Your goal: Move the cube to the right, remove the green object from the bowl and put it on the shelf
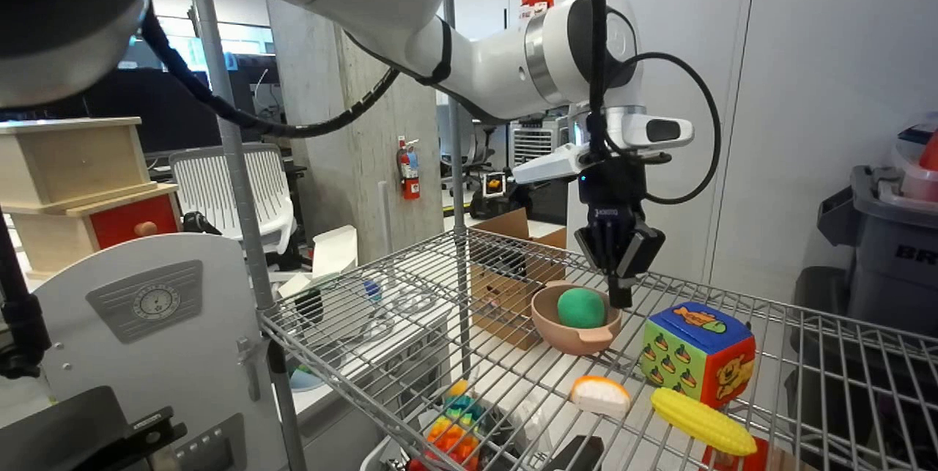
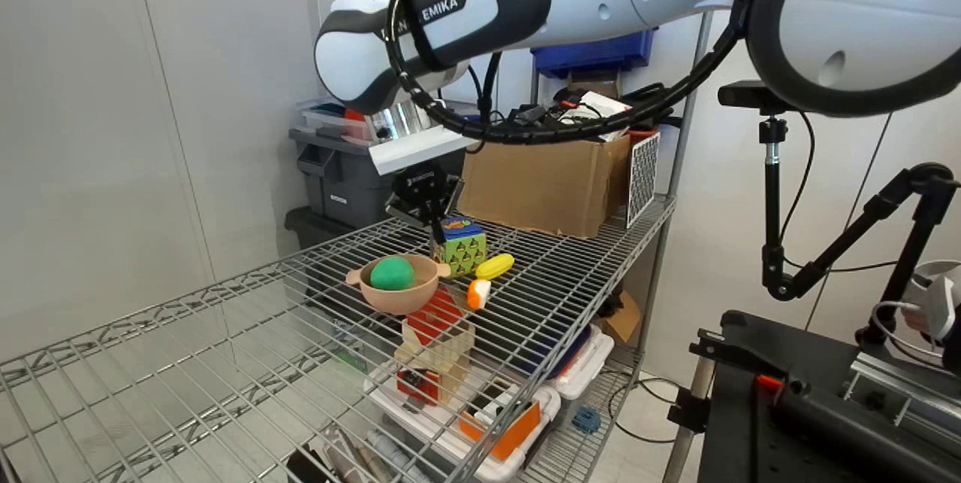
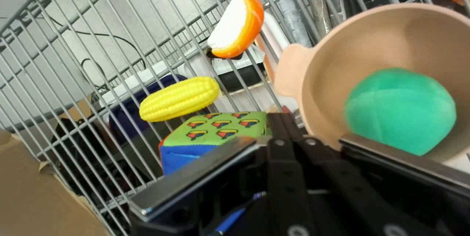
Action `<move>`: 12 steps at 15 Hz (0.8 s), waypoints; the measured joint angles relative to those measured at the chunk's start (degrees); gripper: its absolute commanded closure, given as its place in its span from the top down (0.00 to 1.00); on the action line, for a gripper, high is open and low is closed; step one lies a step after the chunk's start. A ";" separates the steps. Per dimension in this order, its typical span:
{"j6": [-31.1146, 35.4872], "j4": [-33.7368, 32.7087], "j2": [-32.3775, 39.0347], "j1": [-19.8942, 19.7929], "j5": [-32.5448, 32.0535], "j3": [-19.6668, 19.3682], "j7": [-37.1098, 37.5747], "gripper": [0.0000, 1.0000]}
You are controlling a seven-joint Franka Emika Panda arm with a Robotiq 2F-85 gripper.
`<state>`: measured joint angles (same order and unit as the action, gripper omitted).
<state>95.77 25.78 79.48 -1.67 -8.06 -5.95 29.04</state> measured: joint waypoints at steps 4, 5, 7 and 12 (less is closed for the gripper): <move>-2.39 0.00 -2.40 -0.49 0.00 -0.03 -4.94 0.55; -2.66 0.00 -2.77 -0.47 0.00 -0.03 -5.99 0.62; -2.81 0.03 -3.05 -0.18 0.00 -0.01 -7.97 0.77; -4.75 0.39 -2.61 1.41 0.00 0.28 -12.92 1.00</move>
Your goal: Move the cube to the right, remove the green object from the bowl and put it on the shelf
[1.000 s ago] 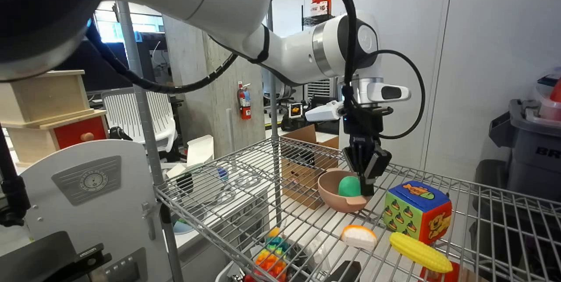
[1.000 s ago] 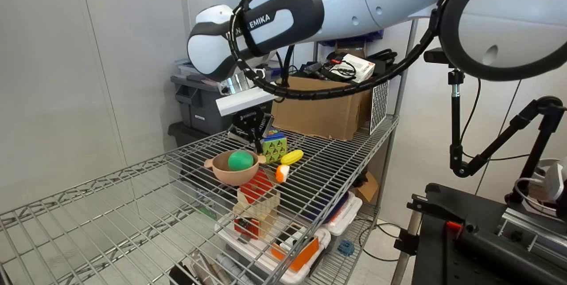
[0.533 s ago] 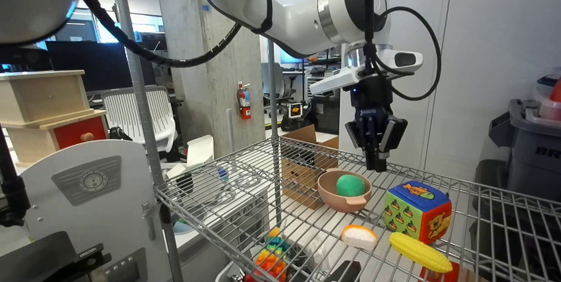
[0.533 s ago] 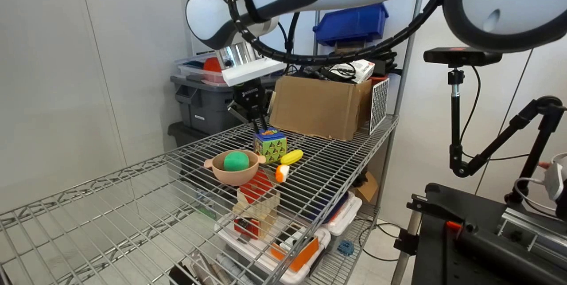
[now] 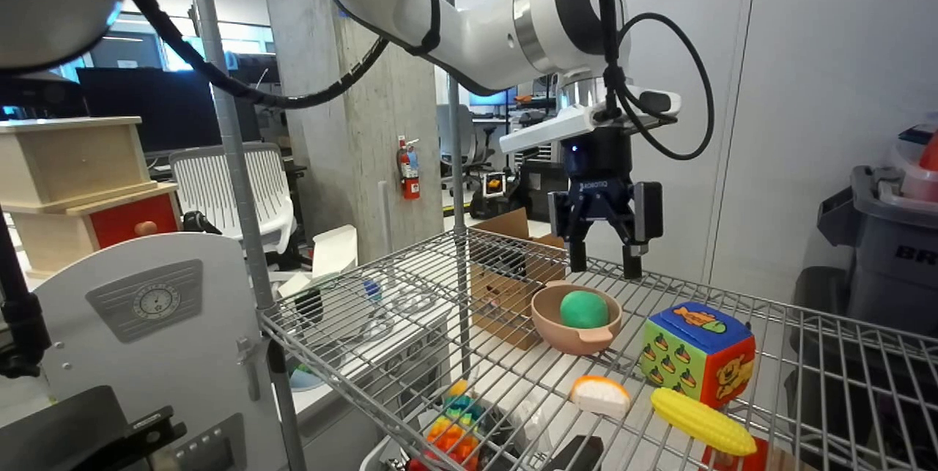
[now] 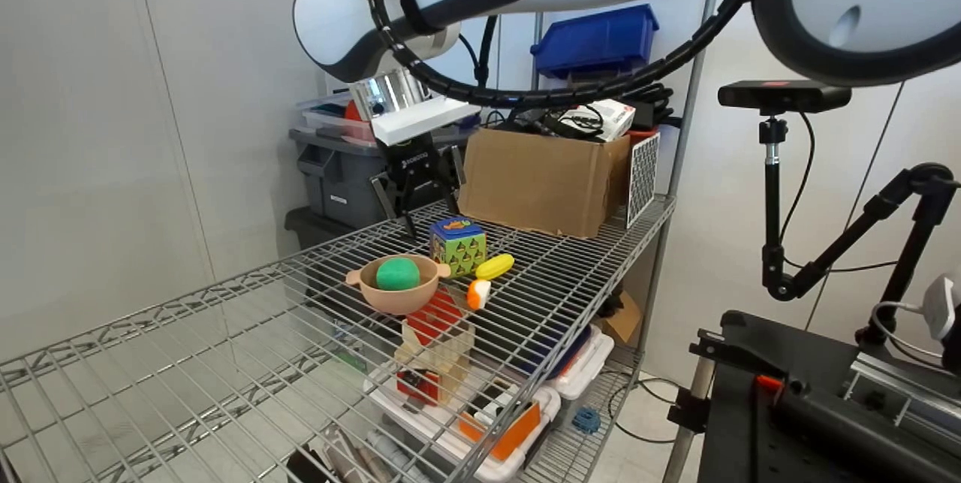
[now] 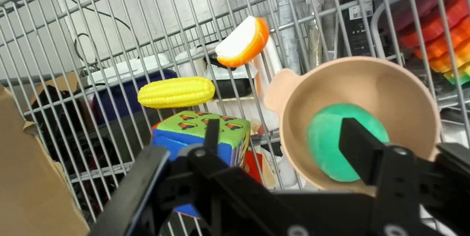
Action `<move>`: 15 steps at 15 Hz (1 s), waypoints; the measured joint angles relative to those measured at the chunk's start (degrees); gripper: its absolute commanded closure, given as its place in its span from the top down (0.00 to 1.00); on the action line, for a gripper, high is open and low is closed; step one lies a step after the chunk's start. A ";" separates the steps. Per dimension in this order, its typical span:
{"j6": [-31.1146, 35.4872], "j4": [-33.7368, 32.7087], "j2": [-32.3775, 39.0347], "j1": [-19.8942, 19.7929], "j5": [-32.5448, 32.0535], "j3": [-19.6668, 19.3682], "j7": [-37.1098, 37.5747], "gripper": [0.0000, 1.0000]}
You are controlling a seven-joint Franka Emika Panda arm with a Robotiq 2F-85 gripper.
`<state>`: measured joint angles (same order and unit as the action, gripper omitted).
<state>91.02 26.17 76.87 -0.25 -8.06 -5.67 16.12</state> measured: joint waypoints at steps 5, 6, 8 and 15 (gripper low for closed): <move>-0.01 -0.07 1.26 1.64 0.00 0.32 -1.56 1.00; 0.05 -0.07 1.67 1.88 0.04 0.41 -1.56 1.00; 0.10 -0.08 2.61 2.26 0.24 0.67 -1.53 1.00; 4.70 -0.18 4.38 3.82 0.37 0.75 0.24 1.00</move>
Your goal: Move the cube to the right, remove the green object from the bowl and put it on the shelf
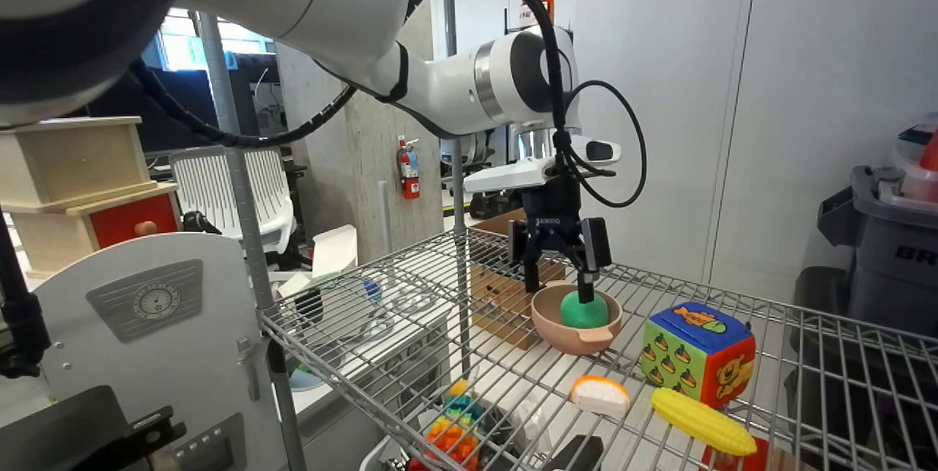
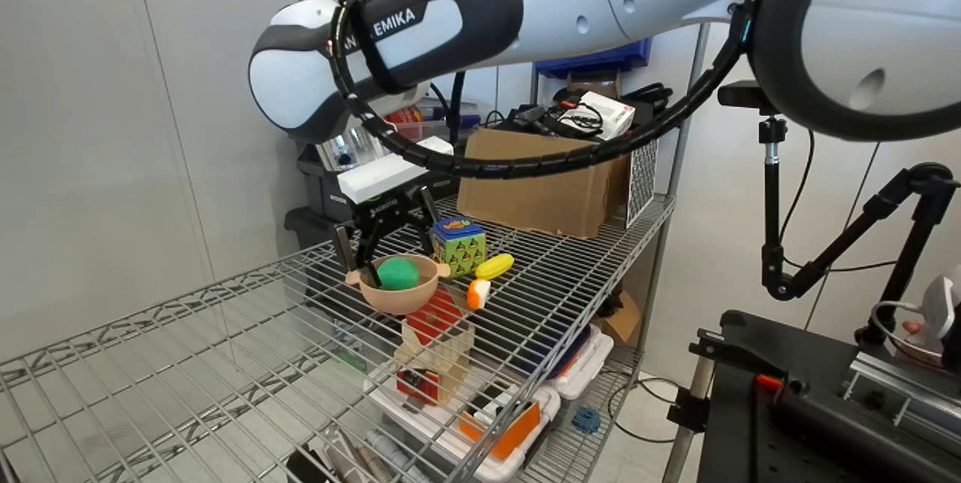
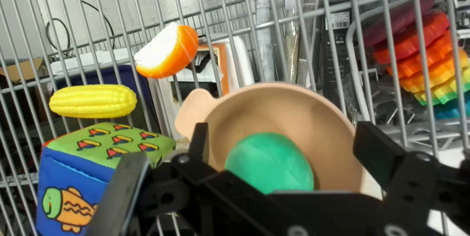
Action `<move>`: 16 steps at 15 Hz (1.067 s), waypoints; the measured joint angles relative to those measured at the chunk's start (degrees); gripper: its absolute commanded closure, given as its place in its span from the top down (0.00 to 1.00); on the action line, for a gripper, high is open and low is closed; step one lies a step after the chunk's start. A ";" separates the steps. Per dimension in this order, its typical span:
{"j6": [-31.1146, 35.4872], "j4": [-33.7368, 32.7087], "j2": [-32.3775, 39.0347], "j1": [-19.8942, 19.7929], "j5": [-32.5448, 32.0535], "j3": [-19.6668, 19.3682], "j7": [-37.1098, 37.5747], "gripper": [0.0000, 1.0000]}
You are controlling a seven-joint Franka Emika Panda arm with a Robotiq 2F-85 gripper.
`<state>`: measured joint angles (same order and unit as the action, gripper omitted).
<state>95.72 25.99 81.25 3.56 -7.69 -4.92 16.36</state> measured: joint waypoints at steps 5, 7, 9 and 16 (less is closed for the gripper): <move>5.66 -0.01 0.22 0.12 0.00 -0.29 1.91 1.00; 6.02 0.01 0.54 0.10 0.00 -0.57 2.50 1.00; 6.38 0.01 0.90 -0.02 0.00 -0.79 3.16 1.00; 7.88 0.01 1.53 -0.70 0.00 -1.21 5.85 1.00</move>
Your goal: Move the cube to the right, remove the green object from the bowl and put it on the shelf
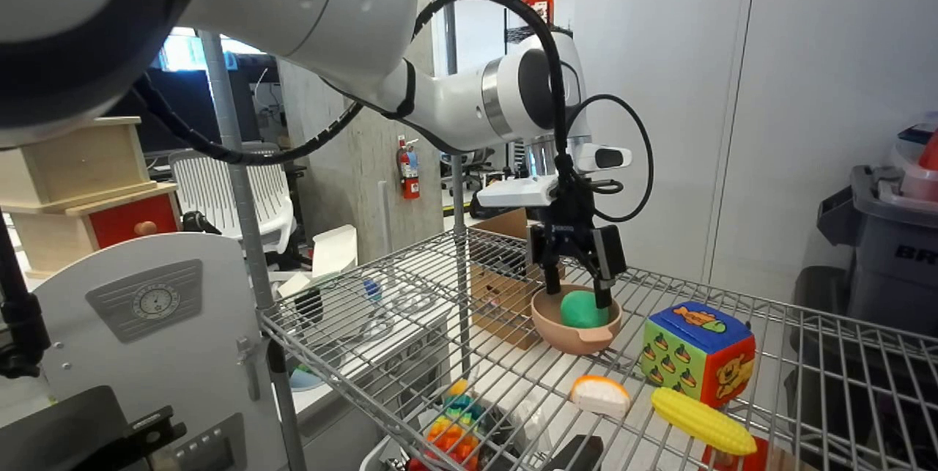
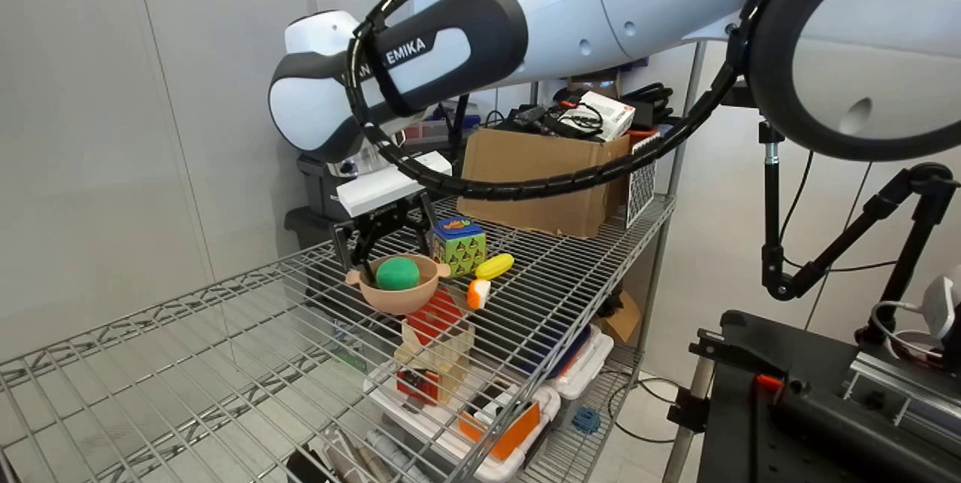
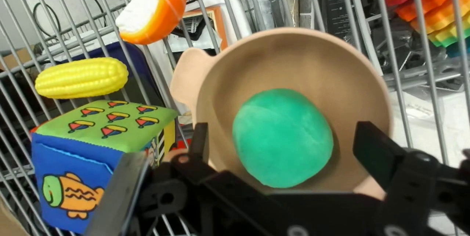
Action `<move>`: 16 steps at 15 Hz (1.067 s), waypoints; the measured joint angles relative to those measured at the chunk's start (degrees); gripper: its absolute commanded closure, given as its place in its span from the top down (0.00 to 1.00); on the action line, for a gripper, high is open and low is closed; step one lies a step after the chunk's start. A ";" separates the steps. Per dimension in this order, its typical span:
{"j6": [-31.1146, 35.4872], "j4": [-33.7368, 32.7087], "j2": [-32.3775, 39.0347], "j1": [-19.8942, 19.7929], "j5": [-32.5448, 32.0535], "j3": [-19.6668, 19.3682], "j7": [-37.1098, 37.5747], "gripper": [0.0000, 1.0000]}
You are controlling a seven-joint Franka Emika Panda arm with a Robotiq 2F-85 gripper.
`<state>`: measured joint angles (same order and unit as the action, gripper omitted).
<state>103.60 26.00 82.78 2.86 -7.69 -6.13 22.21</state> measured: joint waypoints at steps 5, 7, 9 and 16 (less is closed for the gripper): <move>0.36 0.01 0.07 -0.42 0.00 -0.51 1.10 0.96; 0.36 0.01 0.19 -0.56 0.00 -0.70 1.32 0.72; 0.36 0.02 0.27 -0.64 0.00 -0.84 1.84 0.62; 0.36 0.02 0.39 -0.65 -0.01 -1.48 4.09 0.10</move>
<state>103.97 26.01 83.17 2.21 -7.70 -7.61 26.31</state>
